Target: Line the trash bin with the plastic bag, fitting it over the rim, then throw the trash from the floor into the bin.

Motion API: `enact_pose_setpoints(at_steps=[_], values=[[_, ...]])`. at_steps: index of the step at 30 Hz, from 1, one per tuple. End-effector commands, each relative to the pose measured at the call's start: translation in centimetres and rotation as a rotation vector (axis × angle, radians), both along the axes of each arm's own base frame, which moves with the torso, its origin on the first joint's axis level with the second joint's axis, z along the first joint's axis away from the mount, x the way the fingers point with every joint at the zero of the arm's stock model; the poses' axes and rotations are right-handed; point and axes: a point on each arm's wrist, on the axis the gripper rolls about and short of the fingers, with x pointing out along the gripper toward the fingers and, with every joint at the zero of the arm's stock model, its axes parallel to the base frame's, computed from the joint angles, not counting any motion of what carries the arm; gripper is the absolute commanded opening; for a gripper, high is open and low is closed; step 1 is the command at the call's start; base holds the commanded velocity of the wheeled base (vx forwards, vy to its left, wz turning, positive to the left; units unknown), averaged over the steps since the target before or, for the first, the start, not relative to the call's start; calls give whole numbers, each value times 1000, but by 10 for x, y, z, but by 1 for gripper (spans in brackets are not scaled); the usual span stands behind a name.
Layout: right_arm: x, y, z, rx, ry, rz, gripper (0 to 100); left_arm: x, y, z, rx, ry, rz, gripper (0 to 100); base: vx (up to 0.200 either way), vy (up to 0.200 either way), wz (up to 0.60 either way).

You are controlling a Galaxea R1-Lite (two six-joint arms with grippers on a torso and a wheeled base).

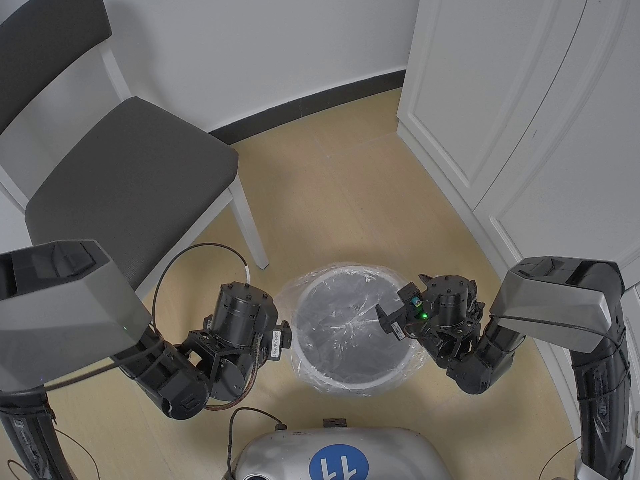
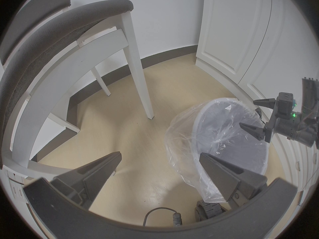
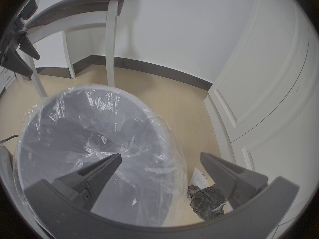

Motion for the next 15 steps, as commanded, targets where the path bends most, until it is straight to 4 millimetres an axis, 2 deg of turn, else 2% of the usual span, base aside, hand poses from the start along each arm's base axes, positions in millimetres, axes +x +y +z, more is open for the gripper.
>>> enact_pose_setpoints(at_steps=[1, 8, 15], values=[[9, -4, -3, 3, -7, -20, 100, 0, 0, 0, 0, 1, 1, 100, 0, 0, 0], [22, -17, -3, 5, -26, -80, 100, 0, 0, 0, 1, -1, 0, 100, 0, 0, 0], [21, -17, -2, -2, -13, -92, 100, 0, 0, 0, 1, -1, 0, 100, 0, 0, 0]])
